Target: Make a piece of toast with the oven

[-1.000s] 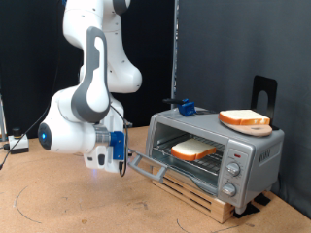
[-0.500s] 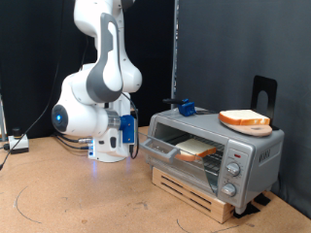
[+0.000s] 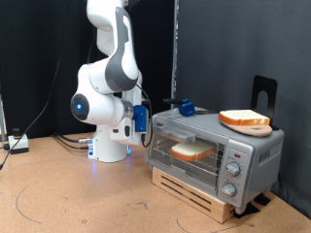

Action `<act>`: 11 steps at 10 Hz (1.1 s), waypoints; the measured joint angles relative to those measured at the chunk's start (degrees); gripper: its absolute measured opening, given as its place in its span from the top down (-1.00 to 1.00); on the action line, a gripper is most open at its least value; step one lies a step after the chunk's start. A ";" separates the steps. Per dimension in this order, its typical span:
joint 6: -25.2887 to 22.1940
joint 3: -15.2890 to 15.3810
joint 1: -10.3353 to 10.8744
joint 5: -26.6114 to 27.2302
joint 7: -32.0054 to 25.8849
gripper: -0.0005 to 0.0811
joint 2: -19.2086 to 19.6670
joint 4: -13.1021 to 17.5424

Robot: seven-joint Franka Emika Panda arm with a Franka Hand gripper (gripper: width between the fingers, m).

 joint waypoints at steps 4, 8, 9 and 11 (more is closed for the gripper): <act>2.79 1.45 0.73 4.77 0.87 -0.99 -6.27 -4.67; 7.18 -1.77 -3.92 3.31 3.40 -0.99 -5.02 -3.47; 9.67 -2.07 -5.04 2.37 5.08 -0.99 -3.86 -2.73; 13.22 -2.45 -6.47 0.57 8.12 -0.99 -1.31 -1.19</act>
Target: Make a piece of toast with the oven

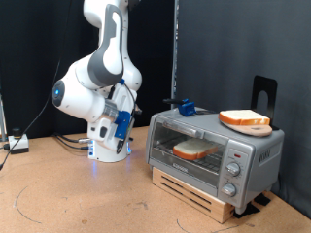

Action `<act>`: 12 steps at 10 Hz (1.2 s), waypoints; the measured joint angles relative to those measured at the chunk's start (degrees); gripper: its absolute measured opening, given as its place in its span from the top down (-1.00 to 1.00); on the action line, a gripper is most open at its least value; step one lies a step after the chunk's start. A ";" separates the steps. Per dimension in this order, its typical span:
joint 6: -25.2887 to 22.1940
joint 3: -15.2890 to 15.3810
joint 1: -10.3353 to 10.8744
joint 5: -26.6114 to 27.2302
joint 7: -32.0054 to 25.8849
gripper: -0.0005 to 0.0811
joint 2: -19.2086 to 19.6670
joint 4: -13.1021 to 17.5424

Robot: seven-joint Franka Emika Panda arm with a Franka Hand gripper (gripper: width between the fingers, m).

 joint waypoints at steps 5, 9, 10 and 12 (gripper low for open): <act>-5.32 1.21 1.00 2.77 -5.14 -0.99 4.98 6.70; 2.37 2.82 1.18 6.12 -0.38 -0.99 11.47 12.26; 2.18 2.82 1.18 5.89 -0.65 -0.99 11.46 12.21; 2.55 2.84 1.13 10.05 -3.84 -0.99 12.85 13.51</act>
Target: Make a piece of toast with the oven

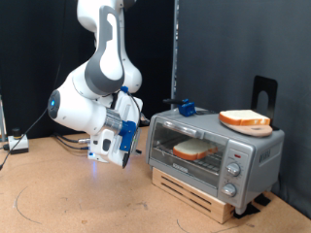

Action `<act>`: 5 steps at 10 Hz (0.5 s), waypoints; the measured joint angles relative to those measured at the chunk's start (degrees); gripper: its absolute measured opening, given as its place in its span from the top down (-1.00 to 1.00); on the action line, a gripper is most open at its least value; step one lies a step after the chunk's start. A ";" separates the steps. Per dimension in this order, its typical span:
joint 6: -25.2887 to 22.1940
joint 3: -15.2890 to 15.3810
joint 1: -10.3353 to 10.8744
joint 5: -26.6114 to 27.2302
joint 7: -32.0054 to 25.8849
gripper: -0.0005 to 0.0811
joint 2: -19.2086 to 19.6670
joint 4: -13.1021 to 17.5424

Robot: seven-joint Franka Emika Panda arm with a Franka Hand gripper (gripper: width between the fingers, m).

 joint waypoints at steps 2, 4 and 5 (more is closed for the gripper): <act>-0.12 0.46 0.10 3.68 -0.97 -0.99 4.12 3.60; -2.29 1.30 0.33 4.19 1.31 -0.99 8.75 8.11; -2.27 1.83 0.42 5.78 2.99 -0.99 10.91 10.20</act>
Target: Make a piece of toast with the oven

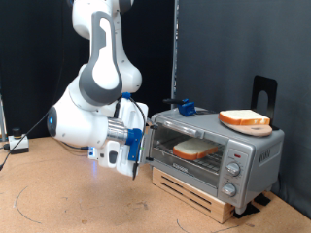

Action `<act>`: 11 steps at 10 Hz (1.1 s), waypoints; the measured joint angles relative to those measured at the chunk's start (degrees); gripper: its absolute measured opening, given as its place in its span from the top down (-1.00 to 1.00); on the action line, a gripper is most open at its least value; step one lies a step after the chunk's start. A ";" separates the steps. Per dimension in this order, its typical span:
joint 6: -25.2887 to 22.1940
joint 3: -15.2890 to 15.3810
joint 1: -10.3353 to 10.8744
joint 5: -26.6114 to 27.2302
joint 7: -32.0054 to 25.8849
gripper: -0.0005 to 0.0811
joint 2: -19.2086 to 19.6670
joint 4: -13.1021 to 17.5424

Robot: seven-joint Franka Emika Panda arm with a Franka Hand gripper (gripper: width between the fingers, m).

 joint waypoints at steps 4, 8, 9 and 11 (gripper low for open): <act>-2.82 0.58 0.16 5.03 -1.07 -0.99 2.41 2.32; -6.16 3.24 1.72 6.99 2.44 -0.99 9.58 10.63; -5.77 3.49 2.69 6.87 4.18 -0.99 11.33 12.61; -2.85 3.58 5.21 5.51 8.17 -0.99 14.49 16.12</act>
